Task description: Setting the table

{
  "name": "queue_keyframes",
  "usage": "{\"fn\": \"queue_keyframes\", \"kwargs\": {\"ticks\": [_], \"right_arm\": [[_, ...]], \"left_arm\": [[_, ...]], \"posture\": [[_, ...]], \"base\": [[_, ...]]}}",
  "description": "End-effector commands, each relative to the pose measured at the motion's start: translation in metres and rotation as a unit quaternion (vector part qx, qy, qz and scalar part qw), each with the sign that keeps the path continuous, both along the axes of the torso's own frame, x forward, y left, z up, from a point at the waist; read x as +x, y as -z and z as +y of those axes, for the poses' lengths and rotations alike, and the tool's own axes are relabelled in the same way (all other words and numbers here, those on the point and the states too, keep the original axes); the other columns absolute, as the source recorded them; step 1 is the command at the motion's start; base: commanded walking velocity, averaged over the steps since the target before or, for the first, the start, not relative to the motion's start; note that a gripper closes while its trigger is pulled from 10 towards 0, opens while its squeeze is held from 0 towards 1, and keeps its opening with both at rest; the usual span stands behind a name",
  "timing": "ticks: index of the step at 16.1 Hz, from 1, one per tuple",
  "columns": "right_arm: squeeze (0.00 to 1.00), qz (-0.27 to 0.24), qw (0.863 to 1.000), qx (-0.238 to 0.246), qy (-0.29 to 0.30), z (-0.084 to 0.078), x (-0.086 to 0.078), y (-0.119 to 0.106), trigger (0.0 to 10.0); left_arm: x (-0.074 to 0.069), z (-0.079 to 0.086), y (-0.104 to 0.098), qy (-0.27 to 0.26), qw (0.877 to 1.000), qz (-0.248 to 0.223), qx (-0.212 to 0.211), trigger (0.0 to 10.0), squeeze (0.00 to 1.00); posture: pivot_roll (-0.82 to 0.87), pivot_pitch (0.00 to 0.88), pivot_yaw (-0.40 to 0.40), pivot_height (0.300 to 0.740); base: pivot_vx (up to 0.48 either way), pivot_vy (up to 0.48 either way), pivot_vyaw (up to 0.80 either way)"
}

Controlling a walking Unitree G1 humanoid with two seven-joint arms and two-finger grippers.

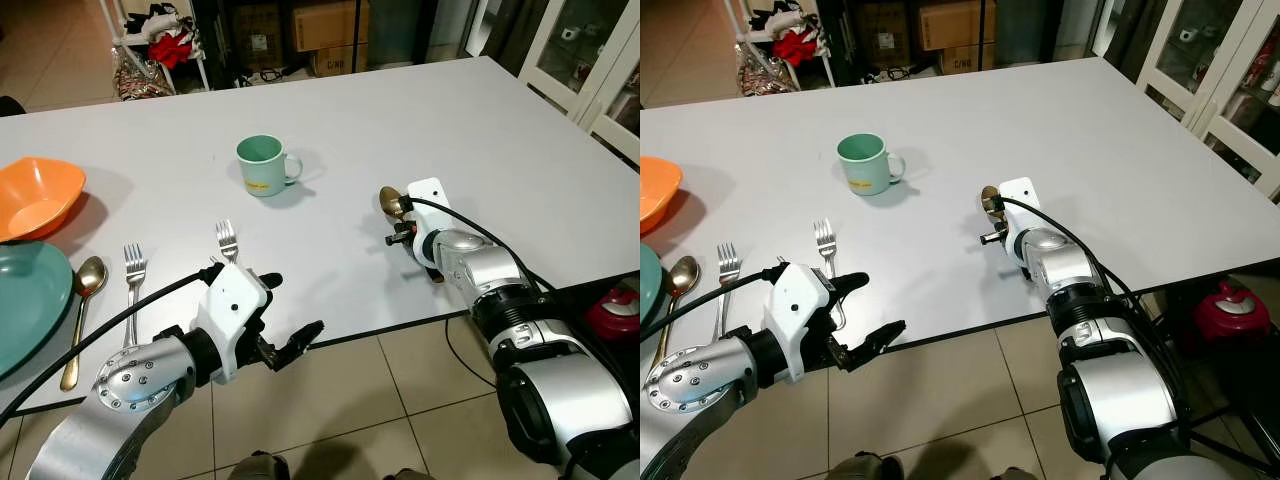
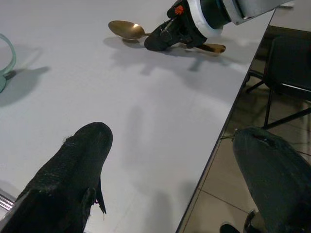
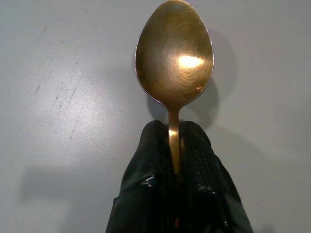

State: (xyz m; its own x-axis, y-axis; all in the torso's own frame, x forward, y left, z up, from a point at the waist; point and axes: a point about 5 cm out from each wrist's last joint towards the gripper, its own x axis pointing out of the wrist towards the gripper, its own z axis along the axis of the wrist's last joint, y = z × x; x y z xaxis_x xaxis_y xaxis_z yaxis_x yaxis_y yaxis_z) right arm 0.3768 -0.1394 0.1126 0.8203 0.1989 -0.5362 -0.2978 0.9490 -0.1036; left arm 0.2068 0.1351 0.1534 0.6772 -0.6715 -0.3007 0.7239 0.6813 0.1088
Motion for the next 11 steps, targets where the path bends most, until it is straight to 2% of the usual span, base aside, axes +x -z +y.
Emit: {"fn": "queue_keyframes", "kwargs": {"ticks": [1, 5, 6, 7, 8, 9, 11], "right_arm": [[0.52, 0.053, 0.999, -0.012, 0.004, -0.004, -0.009, 0.02, 10.0], [0.57, 0.058, 0.998, -0.011, 0.002, -0.003, -0.009, 0.02, 10.0], [0.65, 0.059, 0.998, -0.01, 0.003, -0.005, -0.009, 0.02, 10.0], [0.65, 0.059, 0.998, -0.01, 0.003, -0.005, -0.009, 0.02, 10.0], [0.93, 0.057, 0.998, -0.009, 0.003, -0.006, -0.009, 0.019, 10.0], [1.0, 0.052, 0.999, -0.008, 0.004, -0.006, -0.007, 0.017, 10.0], [1.0, 0.024, 1.0, -0.004, 0.001, -0.01, -0.002, 0.002, 10.0]], "left_arm": [[0.003, 0.001, -0.001, -0.004, 1.0, -0.004, 0.005, 10.0, 0.0], [0.005, 0.001, 0.0, -0.005, 1.0, -0.004, 0.004, 10.0, 0.0], [0.006, 0.0, 0.001, -0.003, 1.0, -0.005, 0.003, 10.0, 0.0], [0.006, 0.0, 0.001, -0.003, 1.0, -0.005, 0.003, 10.0, 0.0], [0.007, 0.0, 0.001, -0.003, 1.0, -0.007, 0.002, 10.0, 0.0], [0.009, -0.001, 0.001, -0.004, 1.0, -0.01, 0.001, 10.0, 0.0], [0.014, -0.002, -0.002, -0.008, 1.0, -0.022, -0.004, 10.0, 0.0]], "posture": [[0.09, 0.096, 0.052, 0.74], [0.08, 0.09, 0.054, 0.74], [0.08, 0.085, 0.054, 0.74], [0.08, 0.085, 0.054, 0.74], [0.08, 0.079, 0.054, 0.74], [0.08, 0.073, 0.054, 0.74], [0.07, 0.054, 0.055, 0.74]], "base": [[0.0, 0.0, 0.0], [0.0, 0.0, 0.0], [0.0, 0.0, 0.0], [0.0, 0.0, 0.0], [0.0, 0.0, 0.0], [0.0, 0.0, 0.0], [0.0, 0.0, 0.0]]}}
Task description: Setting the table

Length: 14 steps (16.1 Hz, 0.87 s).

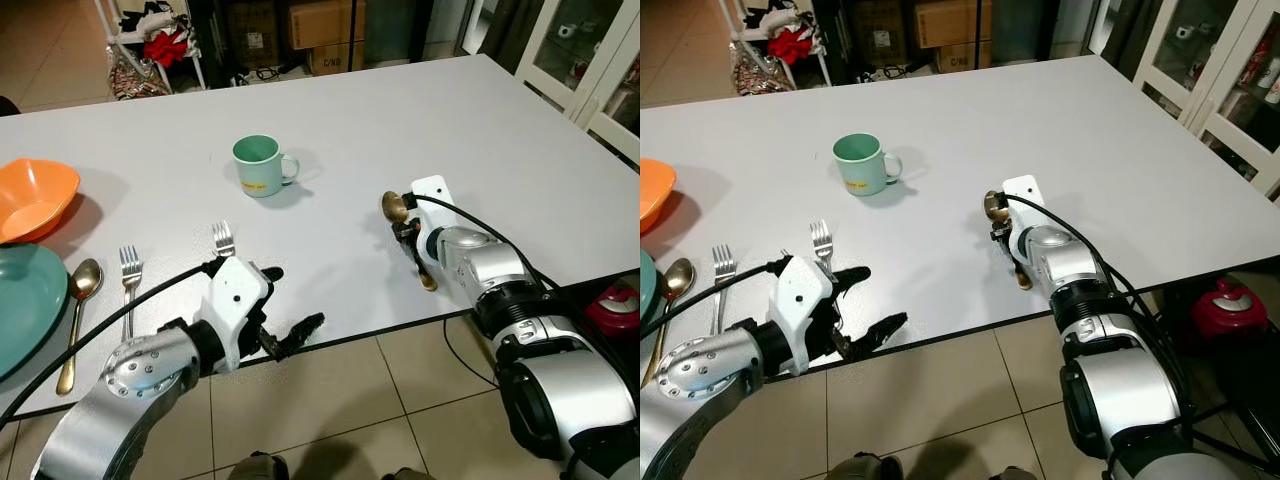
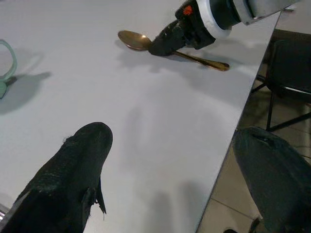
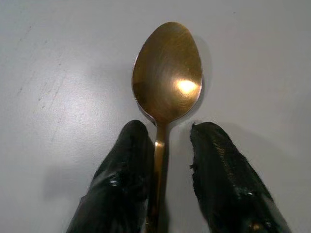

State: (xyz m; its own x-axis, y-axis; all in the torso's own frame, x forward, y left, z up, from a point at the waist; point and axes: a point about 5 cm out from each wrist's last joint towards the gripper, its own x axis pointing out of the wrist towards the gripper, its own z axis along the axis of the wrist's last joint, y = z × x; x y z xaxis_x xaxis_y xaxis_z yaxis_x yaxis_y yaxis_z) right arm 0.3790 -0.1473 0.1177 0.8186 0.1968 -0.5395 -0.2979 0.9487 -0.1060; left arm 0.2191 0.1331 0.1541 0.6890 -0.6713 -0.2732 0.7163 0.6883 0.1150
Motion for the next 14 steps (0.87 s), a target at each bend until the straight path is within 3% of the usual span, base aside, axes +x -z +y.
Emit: {"fn": "queue_keyframes", "kwargs": {"ticks": [1, 3, 4, 5, 7, 8, 9, 10, 12, 14], "right_arm": [[1.0, 0.009, 1.0, 0.001, -0.002, -0.004, -0.002, 0.0, 10.0], [1.0, -0.021, 0.999, 0.03, -0.012, -0.005, -0.002, -0.019, 10.0], [1.0, -0.044, 0.995, 0.083, -0.024, -0.003, -0.012, -0.039, 10.0], [1.0, -0.044, 0.995, 0.083, -0.024, -0.003, -0.012, -0.039, 10.0], [1.0, -0.113, 0.98, 0.156, -0.043, 0.004, -0.045, -0.06, 10.0], [1.0, -0.183, 0.966, 0.179, -0.027, 0.004, -0.072, -0.065, 10.0], [1.0, -0.199, 0.963, 0.183, -0.02, 0.003, -0.079, -0.066, 10.0], [1.0, -0.211, 0.959, 0.189, -0.002, 0.005, -0.107, -0.056, 10.0], [1.0, -0.213, 0.961, 0.174, 0.041, -0.002, -0.131, -0.046, 10.0], [1.0, -0.234, 0.952, 0.173, 0.099, -0.006, -0.156, -0.049, 10.0]], "left_arm": [[0.004, 0.0, -0.003, -0.007, 1.0, -0.014, -0.001, 10.0, 0.0], [0.007, -0.001, -0.008, -0.017, 0.999, -0.025, -0.025, 10.0, 0.0], [0.011, 0.0, -0.015, -0.032, 0.997, -0.036, -0.053, 10.0, 0.0], [0.011, 0.0, -0.015, -0.032, 0.997, -0.036, -0.053, 10.0, 0.0], [0.012, -0.001, -0.02, -0.046, 0.995, -0.045, -0.071, 10.0, 0.0], [0.015, 0.001, -0.019, -0.083, 0.993, -0.055, -0.064, 10.0, 0.0], [0.016, 0.001, -0.018, -0.095, 0.992, -0.057, -0.063, 10.0, 0.0], [0.021, 0.002, -0.019, -0.131, 0.987, -0.074, -0.057, 10.0, 0.0], [0.027, 0.002, -0.019, -0.175, 0.979, -0.086, -0.058, 10.0, 0.0], [0.027, 0.0, -0.02, -0.194, 0.973, -0.092, -0.078, 10.0, 0.0]], "posture": [[0.07, 0.048, 0.053, 0.74], [0.07, 0.041, 0.054, 0.74], [0.06, 0.033, 0.058, 0.74], [0.06, 0.033, 0.058, 0.74], [0.05, 0.029, 0.067, 0.74], [0.04, 0.028, 0.072, 0.74], [0.04, 0.028, 0.072, 0.74], [0.03, 0.032, 0.088, 0.74], [0.02, 0.033, 0.097, 0.74], [0.0, 0.039, 0.106, 0.74]], "base": [[0.0, 0.0, 0.0], [0.0, 0.0, 0.0], [0.0, 0.0, 0.0], [0.0, 0.0, 0.0], [0.0, 0.0, 0.0], [0.0, 0.0, 0.0], [0.0, 0.0, 0.0], [0.0, 0.0, 0.8], [0.0, 0.0, 0.8], [0.0, 0.0, 0.8]]}}
